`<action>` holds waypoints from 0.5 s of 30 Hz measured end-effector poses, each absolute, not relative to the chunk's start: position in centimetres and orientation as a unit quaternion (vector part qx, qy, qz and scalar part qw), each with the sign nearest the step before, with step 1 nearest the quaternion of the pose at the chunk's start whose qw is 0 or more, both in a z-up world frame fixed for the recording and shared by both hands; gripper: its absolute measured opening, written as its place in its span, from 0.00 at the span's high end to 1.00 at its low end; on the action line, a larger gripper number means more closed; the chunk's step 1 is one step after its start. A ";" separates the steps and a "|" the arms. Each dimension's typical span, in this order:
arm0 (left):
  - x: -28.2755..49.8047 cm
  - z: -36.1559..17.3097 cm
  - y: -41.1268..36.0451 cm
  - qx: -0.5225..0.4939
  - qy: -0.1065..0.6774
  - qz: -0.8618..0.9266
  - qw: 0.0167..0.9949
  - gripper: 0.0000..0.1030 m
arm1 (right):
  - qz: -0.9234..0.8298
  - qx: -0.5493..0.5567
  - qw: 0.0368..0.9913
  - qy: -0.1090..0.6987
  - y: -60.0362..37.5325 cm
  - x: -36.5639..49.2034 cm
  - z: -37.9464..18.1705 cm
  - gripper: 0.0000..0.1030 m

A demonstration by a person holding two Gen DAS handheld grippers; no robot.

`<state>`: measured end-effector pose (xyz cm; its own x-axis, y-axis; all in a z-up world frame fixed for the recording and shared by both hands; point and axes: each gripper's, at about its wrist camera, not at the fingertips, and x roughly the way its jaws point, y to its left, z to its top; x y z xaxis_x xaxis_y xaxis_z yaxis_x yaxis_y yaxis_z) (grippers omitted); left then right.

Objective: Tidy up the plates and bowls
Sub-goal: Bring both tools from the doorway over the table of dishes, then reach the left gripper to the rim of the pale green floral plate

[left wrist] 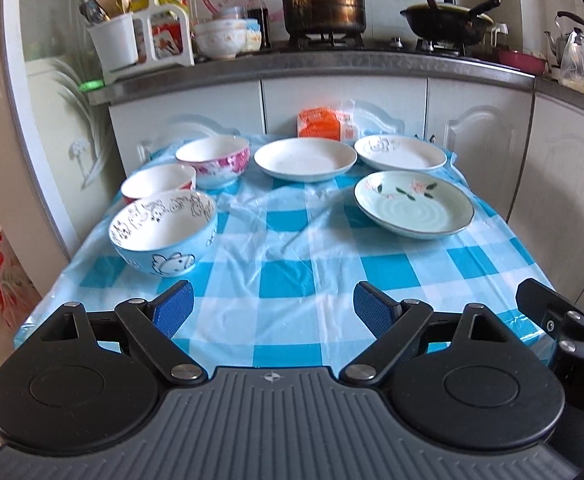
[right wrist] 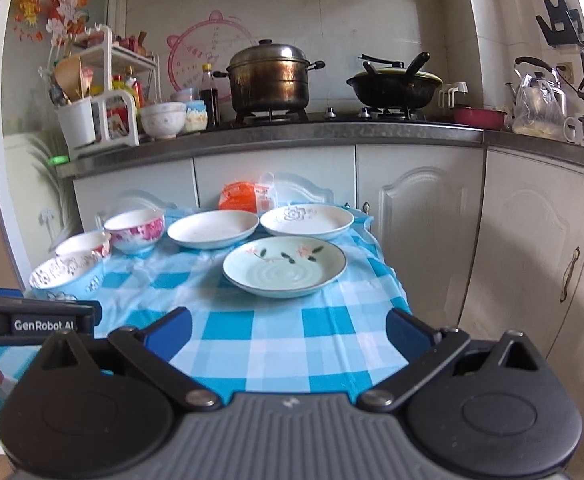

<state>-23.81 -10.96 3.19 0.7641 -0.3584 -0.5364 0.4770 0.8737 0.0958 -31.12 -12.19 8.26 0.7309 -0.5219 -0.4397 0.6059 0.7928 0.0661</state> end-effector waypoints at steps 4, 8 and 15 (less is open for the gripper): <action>-22.8 2.3 -11.3 0.114 0.273 -0.223 0.929 0.00 | -0.305 0.108 0.921 0.214 -12.7 -30.7 7.6 0.01; -21.5 1.3 -11.6 0.113 0.286 -0.224 0.925 0.00 | -0.308 0.116 0.917 0.225 -13.3 -30.1 6.9 0.01; -19.9 -0.1 -12.4 0.112 0.306 -0.225 0.918 0.00 | -0.306 0.131 0.910 0.245 -14.4 -29.1 5.7 0.01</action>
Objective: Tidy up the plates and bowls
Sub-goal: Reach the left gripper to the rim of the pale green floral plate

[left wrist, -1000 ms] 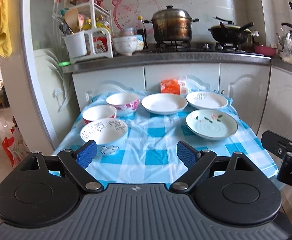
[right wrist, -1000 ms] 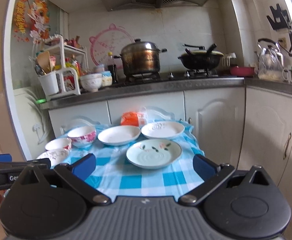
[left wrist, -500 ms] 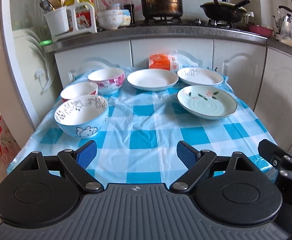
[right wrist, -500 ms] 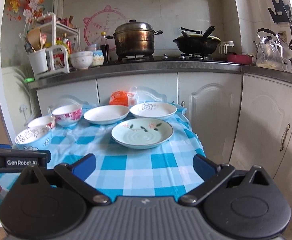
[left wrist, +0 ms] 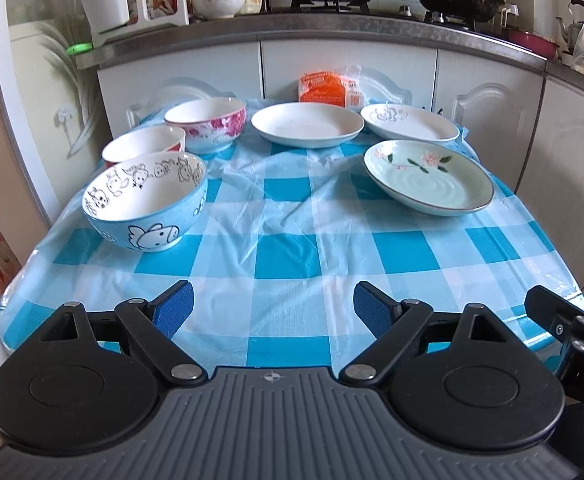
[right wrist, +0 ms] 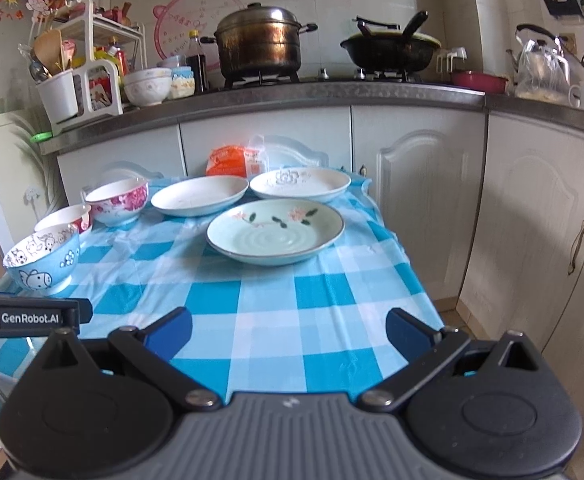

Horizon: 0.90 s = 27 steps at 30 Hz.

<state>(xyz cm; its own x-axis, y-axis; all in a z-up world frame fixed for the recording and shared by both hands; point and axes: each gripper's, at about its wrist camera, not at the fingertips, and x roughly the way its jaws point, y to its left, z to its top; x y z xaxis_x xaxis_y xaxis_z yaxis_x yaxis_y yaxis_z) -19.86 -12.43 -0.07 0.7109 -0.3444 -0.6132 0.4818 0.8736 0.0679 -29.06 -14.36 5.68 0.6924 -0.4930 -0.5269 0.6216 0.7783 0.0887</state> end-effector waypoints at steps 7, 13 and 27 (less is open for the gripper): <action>-17.9 -1.5 -13.4 0.104 0.323 -0.233 0.911 0.00 | -0.302 0.163 0.902 0.261 -16.2 -28.2 4.2 0.01; -16.5 -1.9 -14.2 0.095 0.333 -0.237 0.907 0.00 | -0.315 0.196 0.890 0.263 -18.3 -27.7 3.2 0.01; -12.5 -1.0 -14.3 -0.019 0.339 -0.296 0.893 0.00 | -0.315 0.269 0.887 0.203 -25.1 -24.6 3.5 0.01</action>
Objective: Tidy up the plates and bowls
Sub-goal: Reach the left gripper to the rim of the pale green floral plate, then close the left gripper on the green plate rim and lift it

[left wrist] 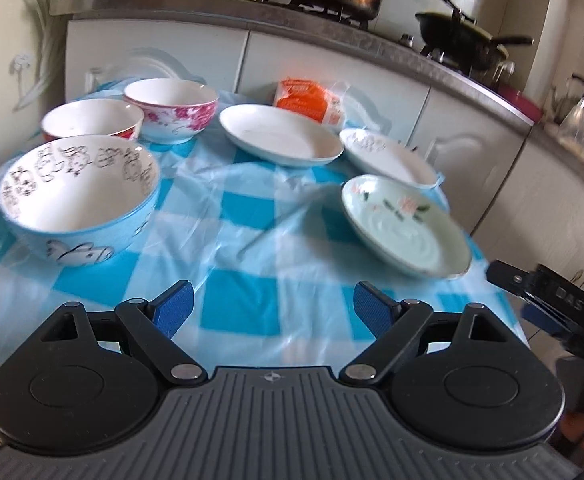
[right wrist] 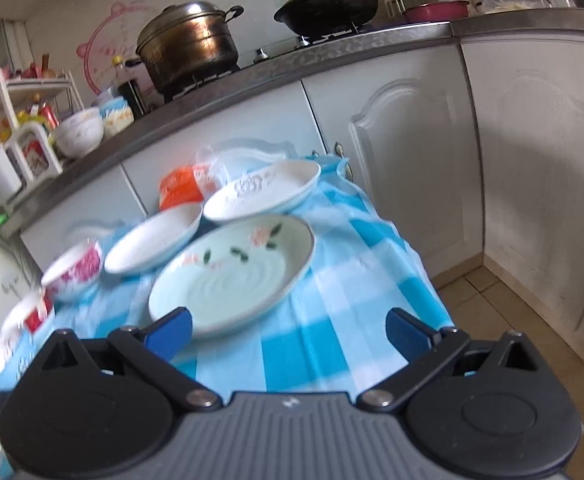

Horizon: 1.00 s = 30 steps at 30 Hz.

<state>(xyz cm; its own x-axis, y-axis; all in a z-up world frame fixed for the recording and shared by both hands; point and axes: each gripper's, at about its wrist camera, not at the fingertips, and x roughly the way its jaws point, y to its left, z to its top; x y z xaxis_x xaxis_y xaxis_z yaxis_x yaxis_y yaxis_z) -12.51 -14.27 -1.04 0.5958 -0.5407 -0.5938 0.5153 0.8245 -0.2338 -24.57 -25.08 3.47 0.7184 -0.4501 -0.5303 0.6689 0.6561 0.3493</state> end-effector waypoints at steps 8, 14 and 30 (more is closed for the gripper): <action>-9.8 -0.5 -16.8 -0.067 0.340 -0.349 0.871 0.00 | -0.258 0.325 0.893 0.175 -30.9 -20.8 3.8 0.01; -8.1 -1.1 -19.8 -0.084 0.350 -0.367 0.858 0.00 | -0.227 0.335 0.900 0.161 -34.7 -19.2 3.0 0.02; -6.1 -4.1 -25.7 -0.089 0.372 -0.369 0.847 0.31 | -0.129 0.437 0.878 0.144 -38.5 -18.7 -0.2 0.14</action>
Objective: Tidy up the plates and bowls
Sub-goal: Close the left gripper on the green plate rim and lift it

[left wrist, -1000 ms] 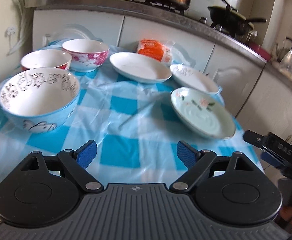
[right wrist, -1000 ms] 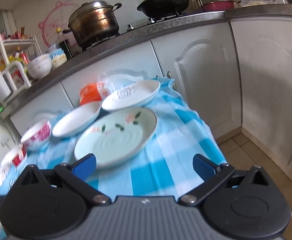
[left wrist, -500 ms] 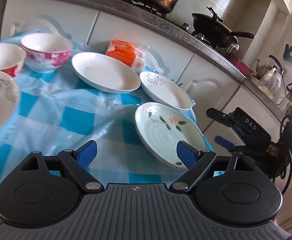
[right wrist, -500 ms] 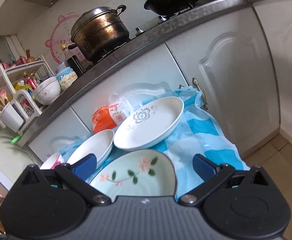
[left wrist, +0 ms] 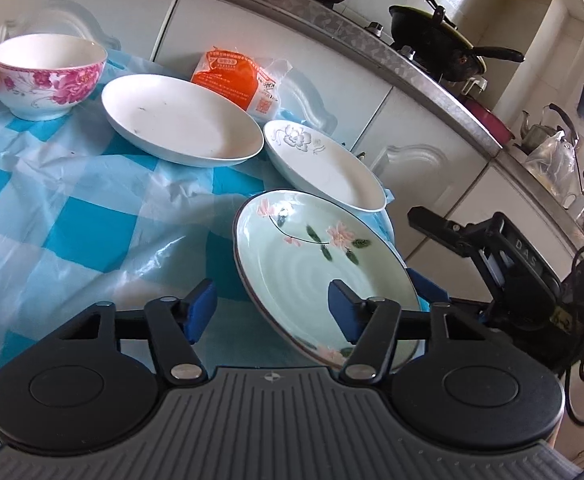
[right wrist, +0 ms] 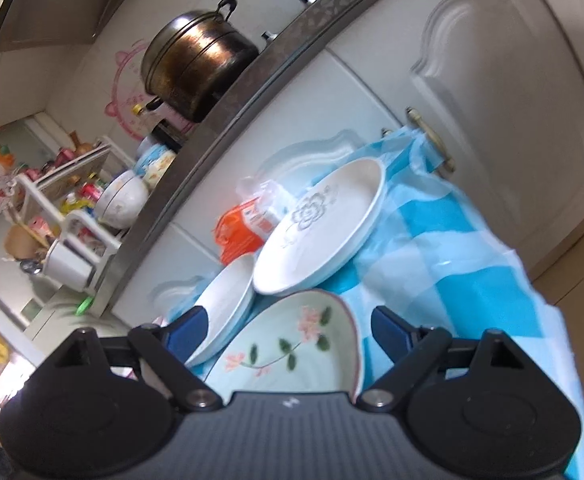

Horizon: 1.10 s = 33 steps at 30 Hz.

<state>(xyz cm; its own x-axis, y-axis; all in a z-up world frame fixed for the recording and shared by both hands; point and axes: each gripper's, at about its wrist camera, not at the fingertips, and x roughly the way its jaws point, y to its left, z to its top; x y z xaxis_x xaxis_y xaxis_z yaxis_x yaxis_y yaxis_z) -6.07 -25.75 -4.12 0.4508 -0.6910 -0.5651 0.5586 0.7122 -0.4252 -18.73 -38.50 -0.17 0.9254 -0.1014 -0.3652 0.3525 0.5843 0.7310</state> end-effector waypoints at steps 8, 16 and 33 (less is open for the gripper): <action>-5.0 -5.1 -27.6 -0.081 0.376 -0.359 0.850 0.52 | -0.122 0.404 0.888 0.182 -37.6 -17.5 -0.6 0.14; -4.7 -5.5 -28.5 -0.076 0.367 -0.349 0.859 0.64 | -0.105 0.394 0.893 0.191 -37.2 -17.0 -0.6 0.12; -5.6 -5.1 -27.3 -0.088 0.376 -0.351 0.853 0.66 | -0.116 0.351 0.906 0.207 -35.8 -17.2 0.2 0.10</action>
<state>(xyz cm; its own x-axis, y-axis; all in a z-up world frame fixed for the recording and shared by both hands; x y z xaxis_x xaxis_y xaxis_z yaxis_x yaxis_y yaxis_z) -5.60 -27.35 -5.07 0.4715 -0.6648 -0.5794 0.5326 0.7383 -0.4137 -17.23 -35.75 0.19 0.8873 -0.0650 -0.4566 0.3559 0.7260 0.5884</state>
